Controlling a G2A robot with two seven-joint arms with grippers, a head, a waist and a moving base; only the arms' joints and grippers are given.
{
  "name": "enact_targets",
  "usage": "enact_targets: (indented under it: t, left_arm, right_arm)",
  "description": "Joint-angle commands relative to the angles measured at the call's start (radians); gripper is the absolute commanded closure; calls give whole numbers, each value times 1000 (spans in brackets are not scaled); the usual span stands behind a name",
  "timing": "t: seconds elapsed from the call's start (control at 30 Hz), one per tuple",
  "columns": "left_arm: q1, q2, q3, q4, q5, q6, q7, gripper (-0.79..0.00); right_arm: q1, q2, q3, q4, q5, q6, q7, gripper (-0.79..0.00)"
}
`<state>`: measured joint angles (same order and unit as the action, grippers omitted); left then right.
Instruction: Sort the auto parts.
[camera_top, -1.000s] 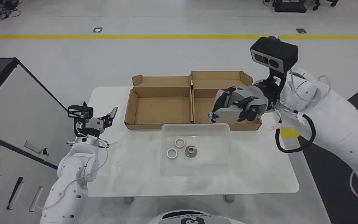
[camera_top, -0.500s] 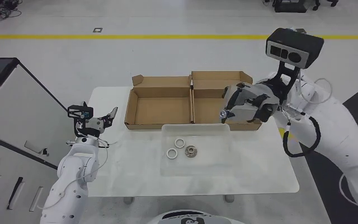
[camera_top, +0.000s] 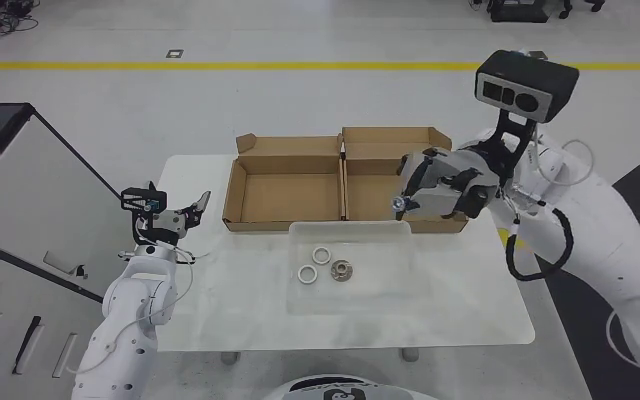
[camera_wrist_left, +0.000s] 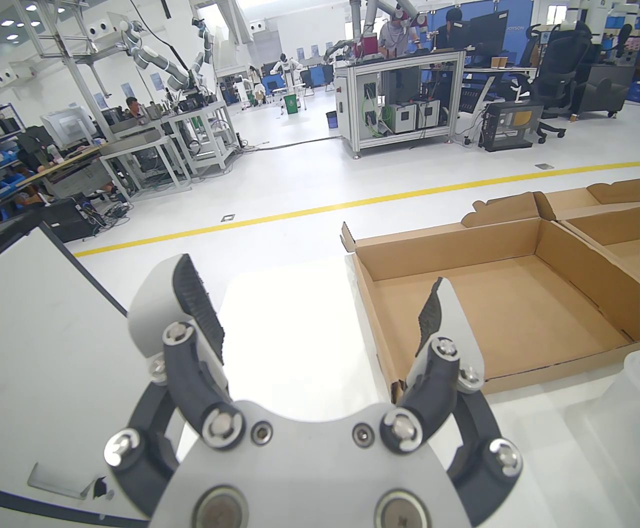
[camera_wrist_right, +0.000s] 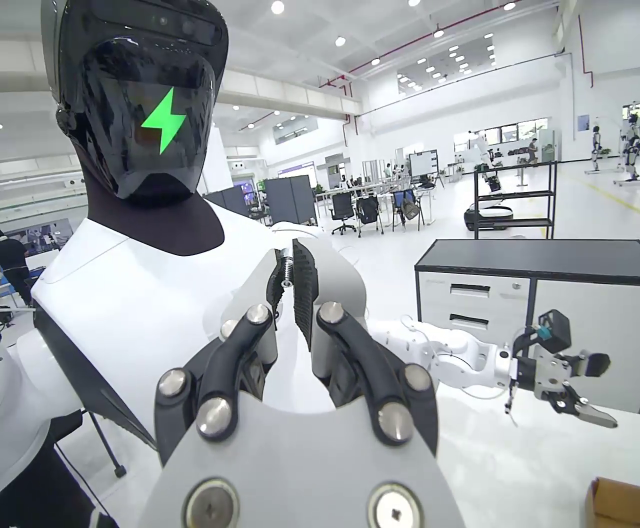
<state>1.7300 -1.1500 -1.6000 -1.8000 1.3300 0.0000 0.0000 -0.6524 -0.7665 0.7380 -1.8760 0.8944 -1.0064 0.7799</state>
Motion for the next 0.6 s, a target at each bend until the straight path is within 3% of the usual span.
enact_targets:
  t: [0.0, 0.43, 0.57]
  left_arm:
    - [0, 0, 0, 0, 0, 0, 0, -785]
    - [0, 0, 0, 0, 0, 0, 0, -785]
    - [0, 0, 0, 0, 0, 0, 0, -785]
  right_arm:
    - [-19, -4, 15, -15, 8, -6, -31, 0]
    - [-123, -41, 94, -75, 6, -6, -76, 0]
    - [-121, -50, 109, -48, -86, 43, -55, 0]
